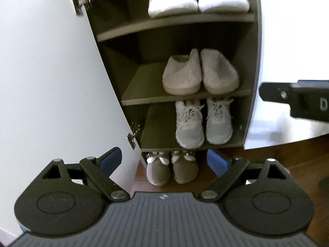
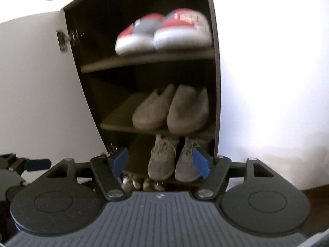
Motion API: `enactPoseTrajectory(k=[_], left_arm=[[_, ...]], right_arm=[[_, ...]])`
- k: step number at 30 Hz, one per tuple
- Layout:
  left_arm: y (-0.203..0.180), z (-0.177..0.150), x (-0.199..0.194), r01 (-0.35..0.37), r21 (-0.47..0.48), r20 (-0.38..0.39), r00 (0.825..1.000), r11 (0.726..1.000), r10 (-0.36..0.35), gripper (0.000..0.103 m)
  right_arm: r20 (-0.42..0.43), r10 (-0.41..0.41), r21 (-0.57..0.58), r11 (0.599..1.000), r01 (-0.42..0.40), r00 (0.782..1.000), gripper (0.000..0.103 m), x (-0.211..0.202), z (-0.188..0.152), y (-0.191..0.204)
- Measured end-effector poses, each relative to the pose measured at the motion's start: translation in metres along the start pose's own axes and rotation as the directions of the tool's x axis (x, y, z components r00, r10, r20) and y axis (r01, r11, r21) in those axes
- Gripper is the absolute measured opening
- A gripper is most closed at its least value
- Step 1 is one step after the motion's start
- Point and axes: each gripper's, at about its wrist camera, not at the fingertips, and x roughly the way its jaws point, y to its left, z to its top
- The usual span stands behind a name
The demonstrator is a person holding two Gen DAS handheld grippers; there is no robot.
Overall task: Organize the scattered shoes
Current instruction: 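Pull both tools back from the cabinet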
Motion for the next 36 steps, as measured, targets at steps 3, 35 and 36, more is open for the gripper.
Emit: enactPoseTrajectory(k=[3,35,36], left_arm=[[-0.006,0.003,-0.018,0.01,-0.01,0.01,1.0,1.0,-0.01,0.093],[-0.008,-0.048,0.086,0.026,-0.024,-0.103,0.994,0.999,-0.029,0.099],[-0.008,-0.049,0.091,0.029,-0.024,-0.108,0.994,0.999,-0.031,0.099]], right_arm=[[0.036,0.002,-0.018,1.0,-0.001,0.999,0.071,-0.013,0.012,-0.001],[-0.177,-0.043,-0.072,0.997,0.031,0.983,0.076,0.05,-0.065,-0.016],[-0.183,-0.044,-0.073,0.997,0.031,0.982,0.076,0.053,-0.067,-0.016]])
